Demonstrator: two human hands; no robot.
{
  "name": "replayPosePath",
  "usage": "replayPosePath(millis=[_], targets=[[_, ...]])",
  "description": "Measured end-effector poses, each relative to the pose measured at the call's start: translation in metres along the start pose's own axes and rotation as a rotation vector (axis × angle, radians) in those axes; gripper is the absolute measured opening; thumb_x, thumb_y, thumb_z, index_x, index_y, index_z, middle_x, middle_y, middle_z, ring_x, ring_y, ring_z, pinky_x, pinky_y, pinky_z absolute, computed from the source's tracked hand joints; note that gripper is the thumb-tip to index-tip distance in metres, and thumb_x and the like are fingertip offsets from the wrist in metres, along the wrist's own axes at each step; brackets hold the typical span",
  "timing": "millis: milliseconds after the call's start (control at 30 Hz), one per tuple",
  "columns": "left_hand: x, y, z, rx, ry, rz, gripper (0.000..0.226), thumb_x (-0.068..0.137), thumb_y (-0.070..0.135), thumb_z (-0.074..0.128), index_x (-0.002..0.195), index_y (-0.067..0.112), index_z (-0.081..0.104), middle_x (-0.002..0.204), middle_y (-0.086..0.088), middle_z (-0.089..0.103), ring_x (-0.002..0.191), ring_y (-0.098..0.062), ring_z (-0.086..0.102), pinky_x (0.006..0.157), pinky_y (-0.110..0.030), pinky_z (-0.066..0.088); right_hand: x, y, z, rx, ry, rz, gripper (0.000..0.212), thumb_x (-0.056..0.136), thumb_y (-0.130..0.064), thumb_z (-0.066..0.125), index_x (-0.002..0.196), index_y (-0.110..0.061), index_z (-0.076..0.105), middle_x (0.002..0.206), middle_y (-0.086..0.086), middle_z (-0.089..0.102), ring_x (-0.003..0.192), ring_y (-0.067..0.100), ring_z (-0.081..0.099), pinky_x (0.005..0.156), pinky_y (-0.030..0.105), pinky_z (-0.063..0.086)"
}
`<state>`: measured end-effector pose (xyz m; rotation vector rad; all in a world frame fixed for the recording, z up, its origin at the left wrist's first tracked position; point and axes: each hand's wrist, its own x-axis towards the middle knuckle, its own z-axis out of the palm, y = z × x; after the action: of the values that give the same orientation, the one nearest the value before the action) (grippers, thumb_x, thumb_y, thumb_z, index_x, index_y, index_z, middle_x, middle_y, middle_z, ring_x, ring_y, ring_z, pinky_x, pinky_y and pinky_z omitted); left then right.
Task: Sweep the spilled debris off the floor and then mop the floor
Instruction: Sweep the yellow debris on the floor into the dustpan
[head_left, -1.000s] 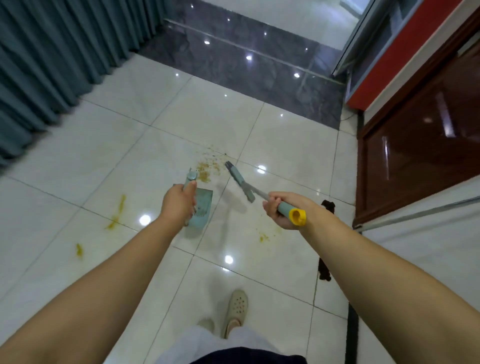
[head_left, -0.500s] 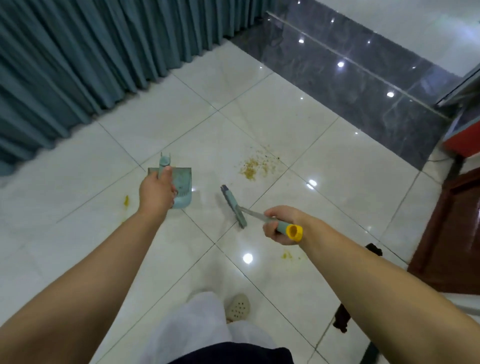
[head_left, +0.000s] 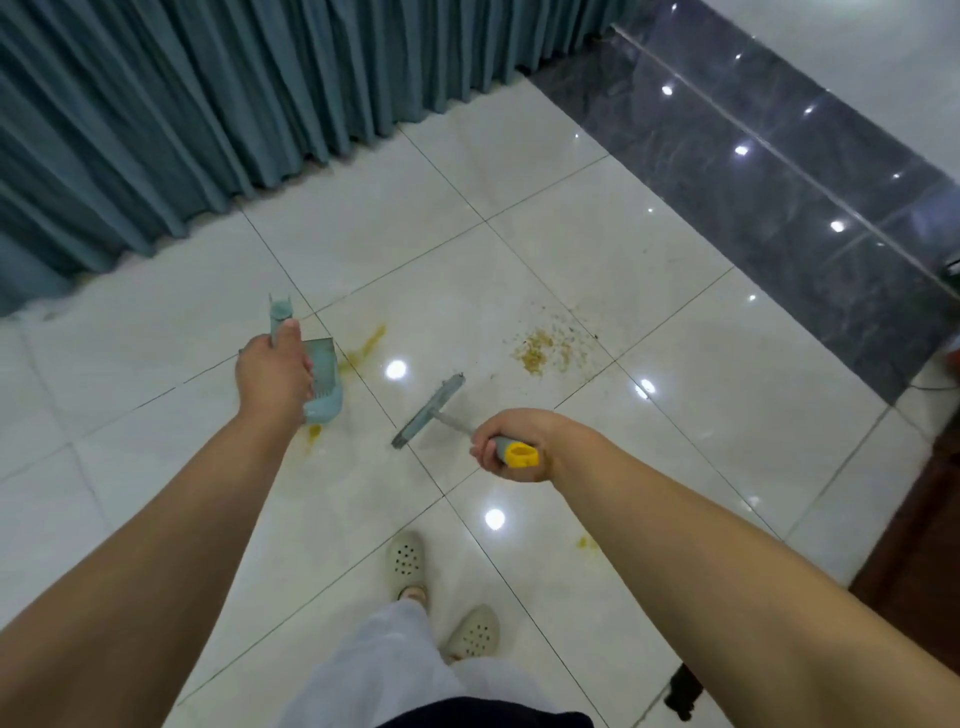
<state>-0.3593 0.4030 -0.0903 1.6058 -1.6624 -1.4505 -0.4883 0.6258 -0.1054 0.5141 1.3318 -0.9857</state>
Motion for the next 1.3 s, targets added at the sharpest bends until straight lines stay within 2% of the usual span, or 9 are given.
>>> replayPosePath(millis=[100,233,367,467,667,800,900,1100,1300], targets=[[0.023,-0.002,-0.009,-0.034,0.028,-0.031,0.04,0.097,0.043,0.042,0.069,0.015,0.047,0.059,-0.003,0.048,0.042,-0.015,0.041,0.043,-0.024,0.037,0.016,-0.012,0.008,-0.086,0.015,0.063,0.008,0.093,-0.001,0.047,0.1,0.003,0.05,0.075,0.013,0.051,0.03,0.01,0.044,0.032,0.014,0.041],[0.05,-0.006,-0.017,-0.08,0.043,-0.068,0.037,0.097,0.042,0.043,0.07,0.017,0.047,0.06,-0.001,0.049,0.043,-0.012,0.04,0.042,-0.025,0.035,0.038,-0.016,0.028,-0.199,0.033,0.12,0.004,0.088,-0.001,0.047,0.09,0.0,0.051,0.071,0.011,0.052,0.032,0.01,0.047,0.033,0.013,0.042],[0.073,-0.007,-0.019,-0.098,0.042,-0.068,0.037,0.098,0.041,0.044,0.07,0.017,0.047,0.06,-0.001,0.048,0.03,-0.001,0.04,0.039,-0.022,0.035,0.06,-0.022,0.055,-0.092,0.008,0.115,0.009,0.086,0.009,0.044,0.081,0.004,0.05,0.069,0.014,0.05,0.034,0.014,0.05,0.037,0.017,0.047],[0.088,-0.005,-0.017,-0.091,0.03,-0.071,0.038,0.097,0.042,0.044,0.069,0.017,0.048,0.06,0.0,0.049,0.032,-0.002,0.04,0.04,-0.022,0.035,0.075,-0.027,0.062,-0.017,0.026,0.129,0.011,0.088,0.009,0.043,0.081,0.002,0.049,0.07,0.014,0.048,0.029,0.014,0.046,0.033,0.016,0.043],[0.108,0.001,-0.007,-0.052,0.007,-0.053,0.039,0.096,0.042,0.043,0.067,0.016,0.049,0.059,0.0,0.049,0.044,-0.012,0.043,0.045,-0.025,0.037,0.077,-0.056,0.024,0.212,0.165,0.082,0.004,0.092,0.006,0.046,0.092,0.005,0.05,0.085,0.019,0.049,0.023,0.014,0.04,0.03,0.014,0.039],[0.117,0.008,0.002,-0.044,-0.009,-0.052,0.039,0.096,0.043,0.042,0.068,0.016,0.049,0.061,-0.002,0.049,0.047,-0.014,0.042,0.047,-0.026,0.037,0.07,-0.078,-0.008,0.228,0.235,0.045,0.006,0.094,0.004,0.043,0.093,0.005,0.048,0.082,0.019,0.048,0.022,0.011,0.038,0.028,0.013,0.038],[0.122,0.01,0.007,-0.056,-0.031,-0.059,0.038,0.096,0.043,0.042,0.07,0.016,0.048,0.061,-0.001,0.048,0.046,-0.013,0.042,0.044,-0.025,0.037,0.065,-0.089,-0.03,0.23,0.28,0.028,0.009,0.095,0.002,0.041,0.103,0.004,0.046,0.079,0.017,0.046,0.022,0.009,0.038,0.028,0.013,0.038],[0.123,0.013,0.02,-0.074,-0.055,-0.059,0.037,0.098,0.042,0.041,0.072,0.016,0.048,0.061,-0.001,0.048,0.045,-0.011,0.041,0.04,-0.02,0.035,0.057,-0.097,-0.06,0.221,0.274,0.013,0.015,0.096,0.001,0.04,0.111,0.003,0.042,0.076,0.014,0.046,0.024,0.008,0.039,0.029,0.012,0.039],[0.117,0.023,0.044,-0.031,-0.078,-0.066,0.037,0.098,0.043,0.041,0.078,0.014,0.05,0.062,0.0,0.049,0.046,-0.011,0.042,0.04,-0.02,0.037,0.06,-0.1,-0.047,0.24,0.168,0.019,0.019,0.094,0.002,0.042,0.112,0.003,0.044,0.075,0.014,0.048,0.028,0.008,0.041,0.03,0.013,0.04]])
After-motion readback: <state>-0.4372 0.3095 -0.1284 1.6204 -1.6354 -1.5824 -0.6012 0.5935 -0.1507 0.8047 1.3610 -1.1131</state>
